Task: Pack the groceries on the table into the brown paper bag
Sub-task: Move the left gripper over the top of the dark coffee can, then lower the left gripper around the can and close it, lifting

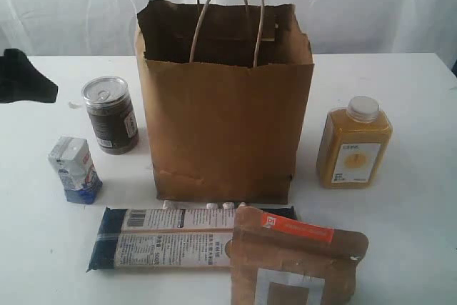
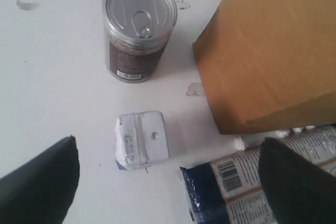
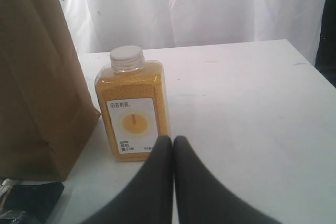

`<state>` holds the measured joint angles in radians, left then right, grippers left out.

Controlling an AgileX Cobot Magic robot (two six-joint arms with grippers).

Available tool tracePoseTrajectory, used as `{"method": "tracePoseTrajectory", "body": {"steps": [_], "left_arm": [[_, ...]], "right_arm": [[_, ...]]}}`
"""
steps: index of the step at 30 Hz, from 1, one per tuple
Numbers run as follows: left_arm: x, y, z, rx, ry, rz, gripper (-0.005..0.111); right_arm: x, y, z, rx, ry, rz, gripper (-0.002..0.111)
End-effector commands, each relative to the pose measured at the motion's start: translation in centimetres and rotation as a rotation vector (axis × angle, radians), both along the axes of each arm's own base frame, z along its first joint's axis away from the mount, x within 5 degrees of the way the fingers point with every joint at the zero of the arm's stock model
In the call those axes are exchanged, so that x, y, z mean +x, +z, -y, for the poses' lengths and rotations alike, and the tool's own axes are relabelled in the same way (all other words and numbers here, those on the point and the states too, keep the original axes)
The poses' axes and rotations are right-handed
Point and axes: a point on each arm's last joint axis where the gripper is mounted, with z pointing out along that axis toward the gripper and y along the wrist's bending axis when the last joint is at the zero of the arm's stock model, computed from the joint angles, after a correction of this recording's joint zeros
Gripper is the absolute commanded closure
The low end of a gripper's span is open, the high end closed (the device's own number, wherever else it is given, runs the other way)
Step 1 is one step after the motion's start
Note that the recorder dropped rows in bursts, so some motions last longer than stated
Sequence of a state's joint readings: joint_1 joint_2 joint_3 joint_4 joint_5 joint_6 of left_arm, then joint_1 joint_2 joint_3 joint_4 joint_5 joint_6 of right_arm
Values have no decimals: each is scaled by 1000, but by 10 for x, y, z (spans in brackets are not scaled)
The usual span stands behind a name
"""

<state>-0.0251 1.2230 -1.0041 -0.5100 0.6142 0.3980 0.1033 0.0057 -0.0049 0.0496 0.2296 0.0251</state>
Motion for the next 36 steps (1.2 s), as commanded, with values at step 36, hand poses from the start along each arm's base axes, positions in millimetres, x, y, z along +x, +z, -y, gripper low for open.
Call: {"method": "tracePoseTrajectory", "body": {"steps": [36], "left_arm": [[151,-29,57,181,-179,-114,1]], "right_arm": [[0,-1,0,5,-6,8,108]]}}
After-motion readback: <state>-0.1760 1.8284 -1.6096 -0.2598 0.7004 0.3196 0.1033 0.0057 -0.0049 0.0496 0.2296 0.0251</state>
